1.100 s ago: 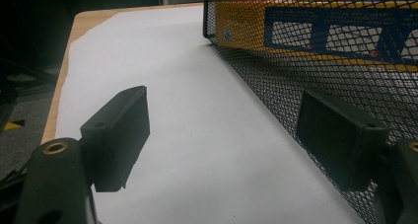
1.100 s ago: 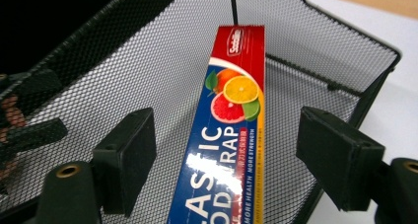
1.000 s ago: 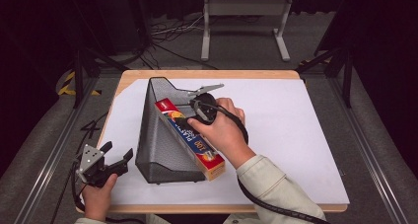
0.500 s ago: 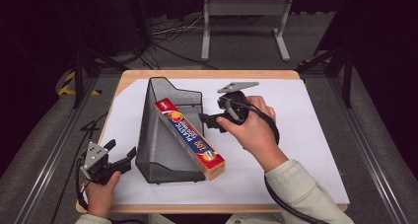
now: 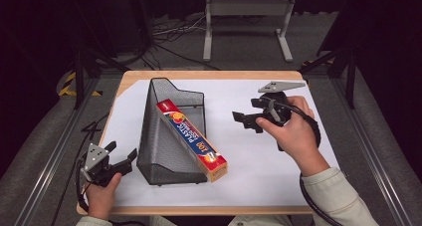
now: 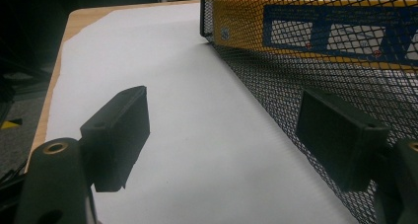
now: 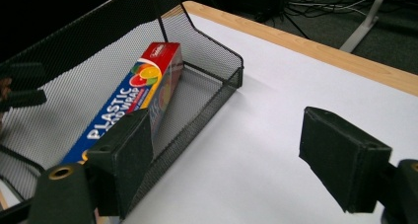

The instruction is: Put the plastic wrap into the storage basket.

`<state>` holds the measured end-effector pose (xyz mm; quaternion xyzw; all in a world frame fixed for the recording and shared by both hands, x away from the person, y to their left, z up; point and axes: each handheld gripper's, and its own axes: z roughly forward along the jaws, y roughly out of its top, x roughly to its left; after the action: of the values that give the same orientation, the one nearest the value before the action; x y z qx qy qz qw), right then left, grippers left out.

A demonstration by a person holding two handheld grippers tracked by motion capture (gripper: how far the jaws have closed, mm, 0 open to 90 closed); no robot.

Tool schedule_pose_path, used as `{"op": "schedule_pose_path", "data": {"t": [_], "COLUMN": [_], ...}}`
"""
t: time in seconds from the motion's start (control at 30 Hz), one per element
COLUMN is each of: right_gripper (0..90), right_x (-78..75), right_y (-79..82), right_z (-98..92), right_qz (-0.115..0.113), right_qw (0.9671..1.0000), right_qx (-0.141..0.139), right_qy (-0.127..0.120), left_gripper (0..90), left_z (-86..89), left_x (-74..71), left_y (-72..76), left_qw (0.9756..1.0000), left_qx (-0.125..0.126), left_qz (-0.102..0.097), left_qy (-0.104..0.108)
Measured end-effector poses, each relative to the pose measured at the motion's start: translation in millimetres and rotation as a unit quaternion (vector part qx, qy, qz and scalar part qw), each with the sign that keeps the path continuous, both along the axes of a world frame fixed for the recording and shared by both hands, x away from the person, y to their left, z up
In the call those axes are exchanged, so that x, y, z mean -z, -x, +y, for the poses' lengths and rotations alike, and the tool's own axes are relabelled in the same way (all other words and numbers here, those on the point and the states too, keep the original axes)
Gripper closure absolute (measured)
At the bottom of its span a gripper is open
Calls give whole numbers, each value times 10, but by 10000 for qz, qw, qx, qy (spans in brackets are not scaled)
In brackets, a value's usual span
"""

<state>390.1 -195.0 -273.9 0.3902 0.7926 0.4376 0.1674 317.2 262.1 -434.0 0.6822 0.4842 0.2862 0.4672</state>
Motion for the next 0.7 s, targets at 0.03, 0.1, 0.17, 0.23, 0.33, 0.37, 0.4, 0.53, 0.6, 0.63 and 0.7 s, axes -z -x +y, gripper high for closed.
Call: {"op": "schedule_pose_path", "data": {"t": [0.03, 0.1, 0.17, 0.23, 0.33, 0.37, 0.4, 0.53, 0.6, 0.63, 0.7], "right_gripper": [210, 209, 196, 189, 184, 184, 184, 184, 180, 172, 164], "right_x": [-1, 0, 8, 26, 39, 45, 52, 103, 153, 182, 216], "right_y": [1, 2, 4, 13, 25, 29, 35, 65, 74, 73, 68], "right_z": [-50, -99, -211, -361, -507, -566, -624, -885, -1022, -1084, -1143], "right_qz": [-26, -64, -139, -212, -242, -260, -272, -328, -392, -424, -433], "right_qw": [10000, 10000, 9998, 9997, 9997, 9996, 9996, 9992, 9988, 9985, 9984], "right_qx": [-29, -58, -107, -71, 30, 79, 118, 236, 307, 334, 366], "right_qy": [-9, -20, 70, 90, 57, 45, 36, -18, -3, 19, 33], "left_gripper": [215, 216, 215, 215, 215, 215, 215, 214, 213, 213, 213], "left_z": [1, 1, 1, -1, 0, 2, 2, 3, 4, 3, 1], "left_x": [2, 2, 1, 2, 1, 1, 2, 4, 4, 4, 5], "left_y": [-1, -1, 1, 2, 4, 3, 5, 4, 4, 4, 4], "left_qw": [10000, 10000, 10000, 10000, 10000, 10000, 10000, 10000, 10000, 10000, 10000], "left_qx": [-10, -11, -10, -16, -17, -9, -13, -30, -24, -24, -23], "left_qz": [0, 2, 10, 11, 8, 10, 17, 21, 26, 28, 31], "left_qy": [14, 11, -4, -21, -25, -33, -22, -27, -44, -52, -59]}}
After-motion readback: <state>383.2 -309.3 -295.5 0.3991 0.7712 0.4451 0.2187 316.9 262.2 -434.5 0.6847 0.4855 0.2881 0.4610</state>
